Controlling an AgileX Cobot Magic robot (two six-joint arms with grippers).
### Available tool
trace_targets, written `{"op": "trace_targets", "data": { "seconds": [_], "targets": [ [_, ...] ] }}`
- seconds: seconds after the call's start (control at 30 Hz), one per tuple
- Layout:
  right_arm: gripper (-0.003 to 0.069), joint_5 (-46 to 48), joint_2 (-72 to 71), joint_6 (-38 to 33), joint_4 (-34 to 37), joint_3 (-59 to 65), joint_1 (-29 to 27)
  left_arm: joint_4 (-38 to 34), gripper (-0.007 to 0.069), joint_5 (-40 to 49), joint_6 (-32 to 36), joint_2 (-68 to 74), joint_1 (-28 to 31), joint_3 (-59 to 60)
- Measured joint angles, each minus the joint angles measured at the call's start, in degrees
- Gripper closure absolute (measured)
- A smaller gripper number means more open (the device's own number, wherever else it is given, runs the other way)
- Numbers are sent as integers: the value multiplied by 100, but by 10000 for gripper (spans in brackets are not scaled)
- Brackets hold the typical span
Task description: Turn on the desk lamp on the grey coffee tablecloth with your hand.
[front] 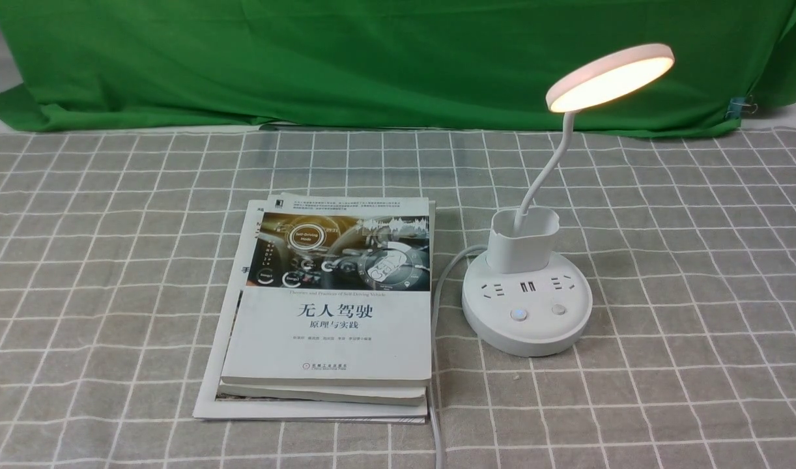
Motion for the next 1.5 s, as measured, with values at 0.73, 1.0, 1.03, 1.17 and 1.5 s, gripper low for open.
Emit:
{"op": "trace_targets", "data": {
  "seconds": [0.73, 1.0, 1.03, 1.17, 1.5],
  "targets": [
    [580, 0, 0, 0, 0, 0, 0, 0, 606, 0, 0, 0, 0, 0],
    [568, 0, 0, 0, 5, 0, 0, 0, 606, 0, 0, 0, 0, 0],
    [568, 0, 0, 0, 5, 0, 0, 0, 606, 0, 0, 0, 0, 0],
    [568, 0, 0, 0, 5, 0, 0, 0, 606, 0, 0, 0, 0, 0],
    [553, 0, 0, 0, 10, 0, 0, 0, 606, 0, 0, 0, 0, 0]
  ]
}}
